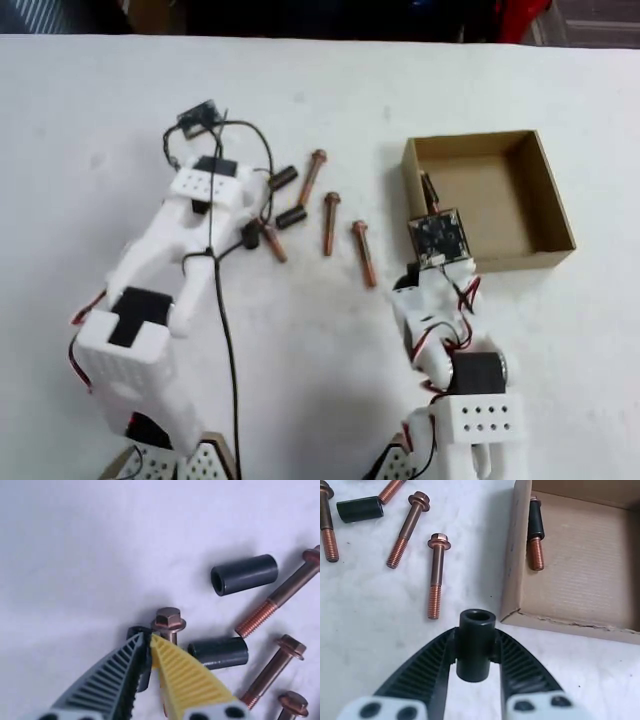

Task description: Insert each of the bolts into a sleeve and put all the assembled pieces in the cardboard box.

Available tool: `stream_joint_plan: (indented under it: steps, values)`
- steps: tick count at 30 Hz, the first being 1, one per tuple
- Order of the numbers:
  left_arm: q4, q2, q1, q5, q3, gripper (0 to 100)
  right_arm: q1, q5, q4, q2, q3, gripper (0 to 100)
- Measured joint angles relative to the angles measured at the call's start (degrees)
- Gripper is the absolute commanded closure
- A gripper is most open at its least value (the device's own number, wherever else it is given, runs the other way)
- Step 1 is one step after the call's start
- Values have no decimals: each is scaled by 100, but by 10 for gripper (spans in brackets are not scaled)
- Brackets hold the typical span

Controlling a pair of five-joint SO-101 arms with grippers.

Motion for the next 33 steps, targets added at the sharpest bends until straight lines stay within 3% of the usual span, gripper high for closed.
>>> stream_joint_plan:
  steps: [33]
  values:
    - [-35,9,475,0,-53,869,0,0,0,0,88,978]
